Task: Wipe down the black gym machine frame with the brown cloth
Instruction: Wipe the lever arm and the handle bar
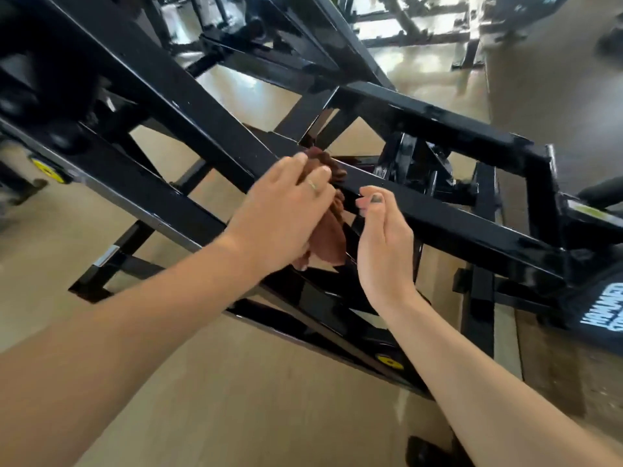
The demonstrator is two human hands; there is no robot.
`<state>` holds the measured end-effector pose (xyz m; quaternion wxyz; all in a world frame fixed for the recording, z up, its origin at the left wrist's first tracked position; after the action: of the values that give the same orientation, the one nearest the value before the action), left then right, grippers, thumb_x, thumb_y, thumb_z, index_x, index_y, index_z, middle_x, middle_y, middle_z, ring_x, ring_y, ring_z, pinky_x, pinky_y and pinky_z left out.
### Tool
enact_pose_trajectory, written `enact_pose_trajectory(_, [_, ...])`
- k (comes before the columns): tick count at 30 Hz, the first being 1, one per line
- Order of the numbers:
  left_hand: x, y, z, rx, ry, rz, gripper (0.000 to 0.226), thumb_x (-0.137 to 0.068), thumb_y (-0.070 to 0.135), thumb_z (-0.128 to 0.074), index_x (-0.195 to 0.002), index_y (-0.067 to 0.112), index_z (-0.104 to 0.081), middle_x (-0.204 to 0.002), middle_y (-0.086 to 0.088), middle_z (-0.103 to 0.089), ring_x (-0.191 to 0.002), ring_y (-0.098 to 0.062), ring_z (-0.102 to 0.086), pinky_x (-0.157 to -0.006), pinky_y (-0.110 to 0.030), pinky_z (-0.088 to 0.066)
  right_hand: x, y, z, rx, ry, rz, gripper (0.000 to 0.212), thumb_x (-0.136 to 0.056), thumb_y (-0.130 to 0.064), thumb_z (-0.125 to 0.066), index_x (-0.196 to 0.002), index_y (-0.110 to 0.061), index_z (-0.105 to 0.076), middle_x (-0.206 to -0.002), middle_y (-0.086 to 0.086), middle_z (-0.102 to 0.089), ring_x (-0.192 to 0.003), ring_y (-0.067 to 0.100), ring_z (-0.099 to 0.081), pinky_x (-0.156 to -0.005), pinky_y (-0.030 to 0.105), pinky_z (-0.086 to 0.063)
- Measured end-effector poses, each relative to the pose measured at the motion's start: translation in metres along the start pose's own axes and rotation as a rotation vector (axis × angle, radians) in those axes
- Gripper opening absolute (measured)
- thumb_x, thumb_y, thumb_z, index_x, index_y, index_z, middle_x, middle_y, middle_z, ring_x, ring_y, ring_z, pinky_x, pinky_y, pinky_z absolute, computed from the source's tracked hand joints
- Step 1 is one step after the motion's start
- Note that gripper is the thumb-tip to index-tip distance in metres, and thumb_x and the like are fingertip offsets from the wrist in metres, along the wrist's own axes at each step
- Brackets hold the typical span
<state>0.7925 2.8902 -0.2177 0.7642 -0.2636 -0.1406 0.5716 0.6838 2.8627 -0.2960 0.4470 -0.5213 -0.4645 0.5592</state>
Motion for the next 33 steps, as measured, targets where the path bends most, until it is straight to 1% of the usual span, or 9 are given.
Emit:
enact_pose_trajectory(4, [-0.003,0.001,-0.009,0.029,0.040,-0.008,0.059,-0.084,0.048,-0.078,-0.132,0.018,-0.061,-0.144,-0.009,-0.057,-0.135,-0.038,-0.050,-0.118,-0.048,-0.034,0.006,0.028,-0.027,0.012,-0.259,-0.219,0.057,-0.095,-0.070,-0.020,-0.126,-0.039,-0.057,-0.119,-0.008,-0.065,-0.115,0.014,-0.060,-0.104,0.046,-0.052])
enact_pose_trajectory(6, [0.001,-0.019,-0.003,0.041,0.061,-0.028,0.064,-0.073,0.041,-0.088,-0.126,0.012,-0.064,-0.137,-0.013,-0.061,-0.128,-0.040,-0.055,-0.112,-0.049,-0.041,0.008,0.034,-0.026,0.122,-0.287,-0.201,0.058,-0.101,-0.067,-0.017,-0.134,-0.039,-0.055,-0.131,-0.012,-0.062,-0.127,0.009,-0.053,-0.115,0.045,-0.042])
enact_pose_trajectory(9, [0.006,-0.090,0.020,-0.018,0.120,0.156,0.068,-0.066,0.025,-0.091,-0.124,0.006,-0.060,-0.137,-0.015,-0.056,-0.128,-0.040,-0.049,-0.109,-0.053,-0.042,0.007,0.036,-0.023,0.127,-0.328,-0.240,0.048,-0.110,-0.049,-0.022,-0.148,-0.034,-0.048,-0.147,-0.014,-0.052,-0.132,-0.004,-0.040,-0.122,0.033,-0.028])
enact_pose_trajectory(12, [0.009,-0.153,0.037,-0.010,0.122,0.420,0.060,-0.071,0.015,-0.083,-0.125,0.005,-0.057,-0.141,-0.012,-0.050,-0.129,-0.040,-0.043,-0.109,-0.054,-0.038,0.006,0.038,-0.022,0.180,-0.331,-0.240,0.050,-0.111,-0.047,-0.022,-0.148,-0.028,-0.050,-0.146,-0.013,-0.054,-0.125,-0.006,-0.038,-0.121,0.029,-0.029])
enact_pose_trajectory(14, [0.007,-0.152,0.038,0.000,0.103,0.470,0.060,-0.071,0.016,-0.082,-0.125,0.005,-0.058,-0.141,-0.011,-0.050,-0.132,-0.040,-0.040,-0.113,-0.053,-0.034,0.004,0.039,-0.023,0.217,-0.326,-0.239,0.053,-0.110,-0.049,-0.021,-0.147,-0.027,-0.051,-0.145,-0.011,-0.055,-0.128,-0.004,-0.041,-0.122,0.034,-0.030])
enact_pose_trajectory(20, [0.005,-0.067,0.008,-0.008,0.023,0.174,0.074,-0.068,0.043,-0.088,-0.129,0.011,-0.062,-0.142,-0.009,-0.053,-0.137,-0.038,-0.041,-0.119,-0.047,-0.028,0.000,0.037,-0.028,0.331,-0.256,-0.166,0.067,-0.104,-0.057,-0.012,-0.137,-0.023,-0.059,-0.135,-0.005,-0.064,-0.133,0.016,-0.053,-0.117,0.046,-0.038])
enact_pose_trajectory(24, [0.011,-0.067,0.005,-0.002,0.051,0.058,0.066,-0.074,0.036,-0.085,-0.131,0.011,-0.062,-0.142,-0.011,-0.056,-0.136,-0.037,-0.048,-0.116,-0.043,-0.022,-0.002,0.032,-0.025,0.373,-0.207,-0.109,0.062,-0.107,-0.050,-0.015,-0.130,-0.018,-0.063,-0.128,-0.001,-0.067,-0.126,0.018,-0.057,-0.113,0.047,-0.041])
enact_pose_trajectory(30, [0.025,-0.205,0.052,0.006,0.175,0.393,0.062,-0.073,0.022,-0.083,-0.129,0.014,-0.058,-0.143,-0.005,-0.049,-0.136,-0.032,-0.039,-0.114,-0.046,-0.035,-0.009,0.005,-0.046,0.436,-0.151,-0.021,0.081,-0.097,-0.062,-0.004,-0.124,-0.017,-0.065,-0.119,-0.001,-0.069,-0.117,0.018,-0.061,-0.108,0.042,-0.047])
enact_pose_trajectory(33, [0.030,-0.244,0.067,0.075,0.294,0.497,0.050,-0.076,0.014,-0.080,-0.122,0.011,-0.061,-0.139,-0.007,-0.052,-0.130,-0.035,-0.041,-0.110,-0.046,-0.037,-0.016,-0.029,-0.079,0.358,-0.187,-0.017,0.077,-0.102,-0.063,-0.007,-0.137,-0.019,-0.059,-0.134,-0.004,-0.062,-0.129,0.016,-0.053,-0.115,0.036,-0.039])
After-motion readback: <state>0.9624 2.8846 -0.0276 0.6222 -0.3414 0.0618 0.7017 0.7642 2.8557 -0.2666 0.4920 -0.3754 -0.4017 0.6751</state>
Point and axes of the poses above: each hand's wrist, its own x-axis away from the middle knuckle, its own z-axis out of the back of the hand, y = z × x, the point moved 7 cm from there along -x, towards the middle knuckle
